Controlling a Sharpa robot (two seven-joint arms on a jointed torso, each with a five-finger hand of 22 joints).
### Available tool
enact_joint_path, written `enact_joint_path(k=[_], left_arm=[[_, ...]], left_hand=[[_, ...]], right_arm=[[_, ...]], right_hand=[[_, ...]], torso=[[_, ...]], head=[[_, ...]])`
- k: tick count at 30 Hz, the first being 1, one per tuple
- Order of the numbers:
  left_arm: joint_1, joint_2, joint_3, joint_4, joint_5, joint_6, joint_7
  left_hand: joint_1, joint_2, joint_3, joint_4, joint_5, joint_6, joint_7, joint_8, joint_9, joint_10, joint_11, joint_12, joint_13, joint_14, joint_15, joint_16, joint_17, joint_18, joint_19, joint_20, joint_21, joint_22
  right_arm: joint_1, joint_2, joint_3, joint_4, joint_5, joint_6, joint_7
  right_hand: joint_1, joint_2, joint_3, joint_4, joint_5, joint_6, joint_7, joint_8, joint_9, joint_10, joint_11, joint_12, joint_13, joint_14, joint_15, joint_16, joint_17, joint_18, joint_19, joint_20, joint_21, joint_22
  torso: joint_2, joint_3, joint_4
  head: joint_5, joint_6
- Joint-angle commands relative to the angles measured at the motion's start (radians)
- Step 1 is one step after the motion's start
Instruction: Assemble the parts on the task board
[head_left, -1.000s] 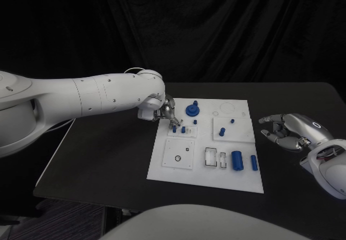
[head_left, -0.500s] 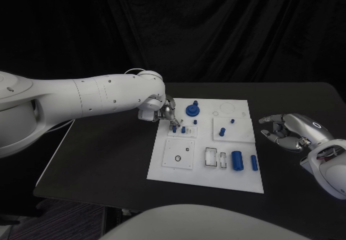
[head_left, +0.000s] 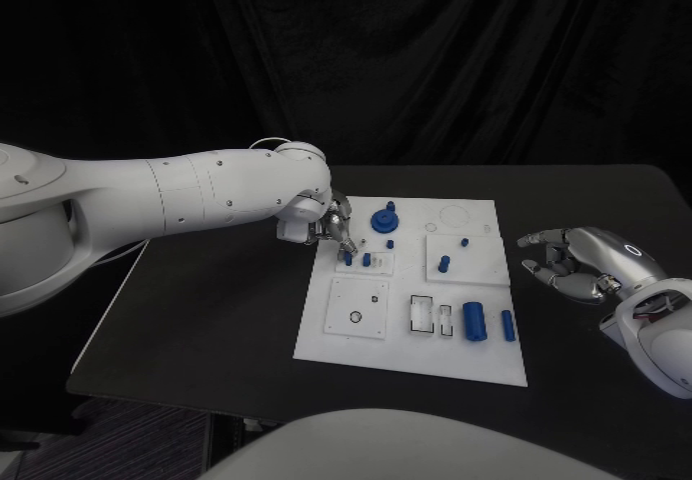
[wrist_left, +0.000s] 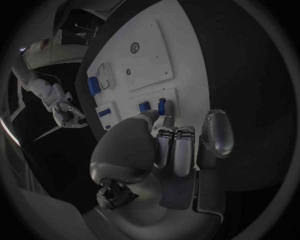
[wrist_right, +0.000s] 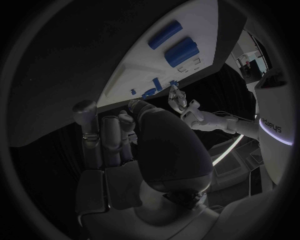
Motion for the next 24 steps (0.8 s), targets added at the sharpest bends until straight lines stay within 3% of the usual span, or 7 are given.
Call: enact_joint_path(k=[1, 7, 13, 18, 24], left_arm=[[-0.004, 0.002, 0.000, 0.003, 0.008, 0.004, 0.015], [-0.004, 0.003, 0.000, 0.003, 0.008, 0.001, 0.014], [-0.005, 0.000, 0.000, 0.006, 0.008, -0.024, 0.021], [-0.005, -0.009, 0.000, 0.018, 0.009, -0.070, 0.039], [-0.005, -0.021, 0.000, 0.035, 0.009, -0.105, 0.036]], left_hand=[[0.003, -0.016, 0.027, -0.012, 0.001, 0.011, -0.001, -0.004, -0.002, 0.104, -0.004, 0.004, 0.263, 0.108, -0.001, -0.005, 0.263, 0.017, -0.007, -0.002, -0.005, 0.159], [-0.006, -0.037, 0.093, -0.042, -0.007, 0.016, -0.001, 0.000, -0.003, 0.104, -0.006, 0.004, 0.263, 0.108, -0.002, -0.005, 0.263, 0.018, -0.008, -0.003, -0.007, 0.159], [-0.026, -0.062, 0.195, -0.096, -0.022, 0.019, -0.002, 0.012, 0.006, 0.104, -0.006, 0.004, 0.263, 0.108, -0.003, -0.005, 0.263, 0.018, -0.008, -0.005, -0.010, 0.158], [-0.052, -0.085, 0.295, -0.169, -0.027, 0.017, 0.000, 0.033, 0.027, 0.104, -0.006, 0.004, 0.263, 0.108, -0.003, -0.005, 0.263, 0.019, -0.012, -0.005, -0.016, 0.156], [-0.073, -0.088, 0.330, -0.194, -0.029, 0.015, 0.001, 0.040, 0.033, 0.104, -0.006, 0.004, 0.263, 0.108, -0.003, -0.005, 0.263, 0.021, -0.015, -0.005, -0.020, 0.155]], right_arm=[[-0.002, -0.001, 0.001, 0.002, -0.003, 0.008, -0.015], [-0.002, -0.002, 0.001, 0.002, -0.003, 0.012, -0.018], [-0.002, -0.002, 0.001, 0.002, -0.003, 0.014, -0.021], [-0.002, -0.002, 0.001, 0.000, -0.003, 0.019, -0.026], [-0.002, -0.002, 0.001, -0.002, -0.003, 0.025, -0.032]], right_hand=[[-0.001, -0.006, 0.005, 0.001, 0.005, 0.008, 0.002, 0.006, -0.001, -0.008, 0.003, -0.007, -0.002, -0.008, 0.002, -0.007, -0.003, 0.021, -0.007, 0.001, -0.007, 0.091], [-0.002, -0.006, 0.006, 0.002, 0.005, 0.010, 0.003, 0.006, -0.002, -0.015, 0.003, -0.012, -0.009, -0.013, 0.002, -0.011, -0.010, 0.022, -0.011, 0.001, -0.013, 0.089], [-0.003, -0.007, 0.008, 0.002, 0.005, 0.013, 0.003, 0.007, -0.002, -0.024, 0.004, -0.018, -0.018, -0.019, 0.002, -0.017, -0.018, 0.024, -0.017, 0.002, -0.026, 0.086], [-0.005, -0.007, 0.010, 0.002, 0.005, 0.015, 0.003, 0.007, -0.004, -0.034, 0.004, -0.026, -0.027, -0.026, 0.003, -0.023, -0.028, 0.027, -0.024, 0.002, -0.040, 0.082], [-0.007, -0.008, 0.014, 0.003, 0.006, 0.018, 0.004, 0.006, -0.006, -0.046, 0.006, -0.036, -0.039, -0.035, 0.004, -0.032, -0.040, 0.029, -0.033, 0.003, -0.056, 0.078]], torso=[[0.000, 0.0001, -0.0001], [0.000, 0.0001, -0.0001], [0.000, -0.0001, 0.0002], [0.000, -0.0003, 0.0002], [0.000, -0.0003, 0.0001]], head=[[-0.001, 0.000], [-0.002, 0.000], [-0.003, 0.000], [-0.003, 0.000], [-0.002, 0.000]])
